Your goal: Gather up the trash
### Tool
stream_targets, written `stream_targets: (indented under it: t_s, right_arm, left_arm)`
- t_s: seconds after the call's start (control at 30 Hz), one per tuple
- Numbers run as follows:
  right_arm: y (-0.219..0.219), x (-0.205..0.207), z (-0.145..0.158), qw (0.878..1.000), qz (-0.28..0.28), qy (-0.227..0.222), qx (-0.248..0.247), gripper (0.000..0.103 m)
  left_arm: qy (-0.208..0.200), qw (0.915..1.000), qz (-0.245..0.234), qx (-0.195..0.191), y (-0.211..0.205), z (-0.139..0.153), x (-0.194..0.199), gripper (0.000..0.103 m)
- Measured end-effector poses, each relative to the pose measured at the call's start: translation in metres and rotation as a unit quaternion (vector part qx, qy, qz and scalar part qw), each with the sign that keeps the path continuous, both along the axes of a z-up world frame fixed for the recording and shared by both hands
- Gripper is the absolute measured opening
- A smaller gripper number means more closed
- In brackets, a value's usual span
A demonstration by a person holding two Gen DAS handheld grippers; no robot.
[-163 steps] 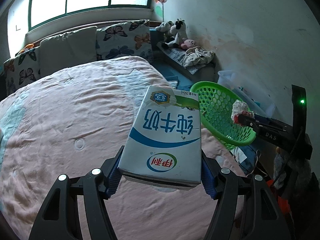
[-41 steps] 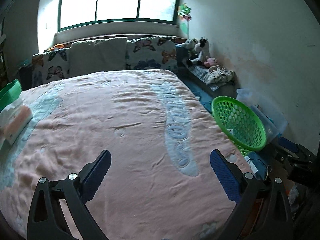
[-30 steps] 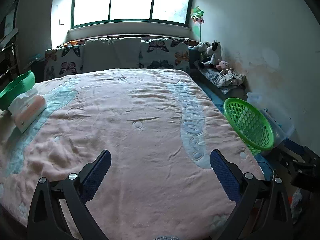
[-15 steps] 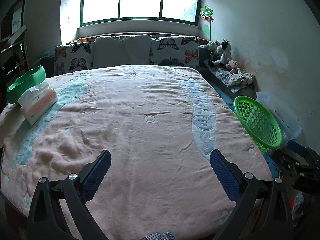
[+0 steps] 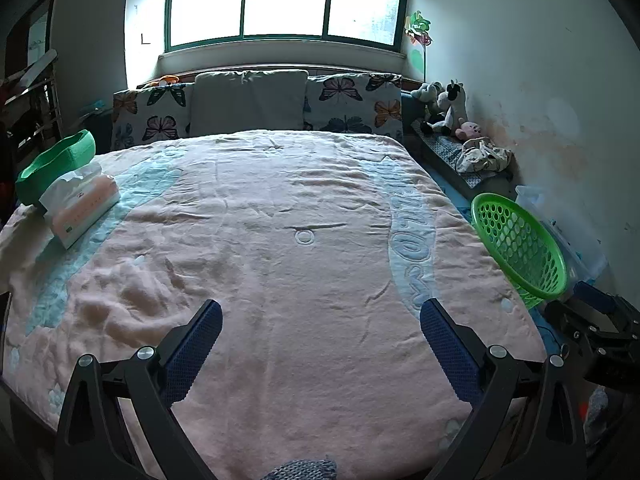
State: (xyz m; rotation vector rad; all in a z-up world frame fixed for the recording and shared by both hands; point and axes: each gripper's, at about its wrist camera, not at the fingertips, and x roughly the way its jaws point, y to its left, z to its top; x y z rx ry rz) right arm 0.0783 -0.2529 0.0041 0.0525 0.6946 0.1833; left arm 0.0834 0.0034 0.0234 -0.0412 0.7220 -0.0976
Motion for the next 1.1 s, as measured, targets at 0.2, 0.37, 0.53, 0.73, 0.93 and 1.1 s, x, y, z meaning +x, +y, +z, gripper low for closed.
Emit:
stream_targets:
  t_s: [0.2,0.37,0.53,0.73,0.93,1.1]
  right_arm:
    - [0.0006,0.0008,-0.0001,1.0,0.001,0.0,0.001,0.098]
    - [0.0003,0.0009,-0.0001,1.0,0.002,0.0,0.001,0.098]
    - [0.0014,0.0015,-0.0006,1.0,0.003,0.001,0.001,0.098]
    - [0.0024,0.0011,-0.0015,1.0,0.001,0.002,-0.001,0.098]
    - [0.0042,0.0021,-0.0031,1.0,0.002,0.004,0.0,0.098]
    - [0.0035,0.0021,-0.0037,1.0,0.002,0.004,0.001,0.098]
  left_arm:
    - [0.0,1.0,0.0,0.002,-0.0006,-0.0007,0.0,0.096]
    - [0.001,1.0,0.002,0.001,0.0008,-0.0019,0.0001,0.096]
    - [0.004,1.0,0.004,0.001,0.0029,-0.004,0.0009,0.096]
    - [0.004,1.0,0.005,0.002,0.0037,-0.0045,0.0012,0.096]
    - [0.004,1.0,0.007,0.002,0.0065,-0.0053,0.0023,0.096]
    - [0.004,0.9999,0.01,0.003,0.0057,-0.0054,0.0026,0.096]
